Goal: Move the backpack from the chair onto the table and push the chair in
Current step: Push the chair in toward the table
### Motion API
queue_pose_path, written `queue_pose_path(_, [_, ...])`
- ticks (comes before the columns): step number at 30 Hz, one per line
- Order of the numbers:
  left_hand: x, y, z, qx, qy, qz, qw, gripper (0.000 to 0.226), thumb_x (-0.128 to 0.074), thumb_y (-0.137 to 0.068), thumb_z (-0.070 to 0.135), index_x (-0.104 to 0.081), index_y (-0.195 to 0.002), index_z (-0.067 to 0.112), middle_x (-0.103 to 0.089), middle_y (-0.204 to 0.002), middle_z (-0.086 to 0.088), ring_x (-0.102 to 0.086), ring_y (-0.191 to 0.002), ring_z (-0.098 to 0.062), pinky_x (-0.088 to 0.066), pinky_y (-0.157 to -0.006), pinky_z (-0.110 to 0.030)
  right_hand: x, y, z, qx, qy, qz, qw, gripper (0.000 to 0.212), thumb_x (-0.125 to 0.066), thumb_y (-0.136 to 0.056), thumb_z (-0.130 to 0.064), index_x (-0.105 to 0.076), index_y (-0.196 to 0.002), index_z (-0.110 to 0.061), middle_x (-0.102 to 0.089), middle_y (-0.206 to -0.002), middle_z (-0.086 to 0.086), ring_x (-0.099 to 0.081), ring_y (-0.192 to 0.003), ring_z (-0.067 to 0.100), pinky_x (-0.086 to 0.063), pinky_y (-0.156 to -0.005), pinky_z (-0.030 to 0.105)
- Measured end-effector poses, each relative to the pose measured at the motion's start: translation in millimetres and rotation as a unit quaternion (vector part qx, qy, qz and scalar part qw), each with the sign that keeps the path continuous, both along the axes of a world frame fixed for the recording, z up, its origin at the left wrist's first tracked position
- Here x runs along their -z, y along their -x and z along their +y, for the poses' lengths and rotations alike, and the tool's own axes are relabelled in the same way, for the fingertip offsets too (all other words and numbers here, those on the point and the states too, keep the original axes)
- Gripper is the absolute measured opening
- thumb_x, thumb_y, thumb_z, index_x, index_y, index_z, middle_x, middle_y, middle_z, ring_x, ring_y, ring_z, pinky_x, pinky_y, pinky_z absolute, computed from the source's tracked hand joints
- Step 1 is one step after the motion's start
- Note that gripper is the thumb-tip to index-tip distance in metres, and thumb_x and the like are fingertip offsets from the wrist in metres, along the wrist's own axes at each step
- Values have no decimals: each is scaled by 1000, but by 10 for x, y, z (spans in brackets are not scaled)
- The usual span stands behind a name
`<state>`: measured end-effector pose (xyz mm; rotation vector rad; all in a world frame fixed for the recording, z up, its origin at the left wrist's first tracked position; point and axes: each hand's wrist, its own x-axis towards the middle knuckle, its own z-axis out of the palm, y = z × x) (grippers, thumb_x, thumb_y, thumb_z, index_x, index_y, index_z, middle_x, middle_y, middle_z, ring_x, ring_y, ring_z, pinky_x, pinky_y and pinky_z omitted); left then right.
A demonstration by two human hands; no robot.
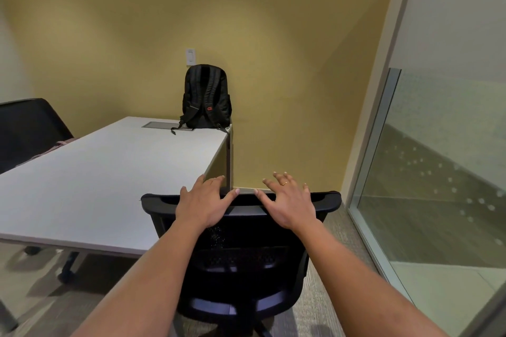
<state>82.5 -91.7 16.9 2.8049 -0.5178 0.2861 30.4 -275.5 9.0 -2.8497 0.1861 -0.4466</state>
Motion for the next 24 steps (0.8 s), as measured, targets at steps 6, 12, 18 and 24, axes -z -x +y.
queue_pose_path(6, [30, -29, -205, -30, -3, -17, 999, 71, -23, -85, 67, -30, -140, 23, -35, -149, 0, -16, -142, -19, -22, -109, -55, 18, -115, -231, -20, 3, -15, 1000, 61, -24, -87, -65, -36, -136, -32, -27, -152, -1, -11, -141, 17, -13, -110, 56])
queue_pose_path(12, [88, -113, -454, -60, -15, -39, 997, 70, -19, -85, 68, -20, -143, 28, -18, -155, 4, -5, -144, -18, -14, -111, -56, 43, -256, -509, -43, 5, -31, 999, 61, -22, -86, -66, -33, -137, -34, -26, -152, -2, -12, -141, 17, -12, -110, 55])
queue_pose_path(18, [118, -184, -712, -94, -11, -48, 994, 71, -20, -84, 68, -20, -143, 28, -18, -155, 4, -4, -144, -17, -12, -112, -55, 76, -417, -795, -79, 4, -26, 997, 66, -14, -83, -71, -23, -140, -38, -17, -155, -6, -3, -142, 14, -6, -111, 56])
queue_pose_path(24, [92, -239, -1052, -122, -13, -66, 990, 73, -18, -85, 67, -10, -146, 26, -11, -157, 0, 4, -144, -19, -4, -114, -52, 59, -619, -1141, -113, 9, -15, 993, 67, -13, -82, -71, -12, -142, -41, -6, -156, -6, 5, -143, 14, -1, -110, 59])
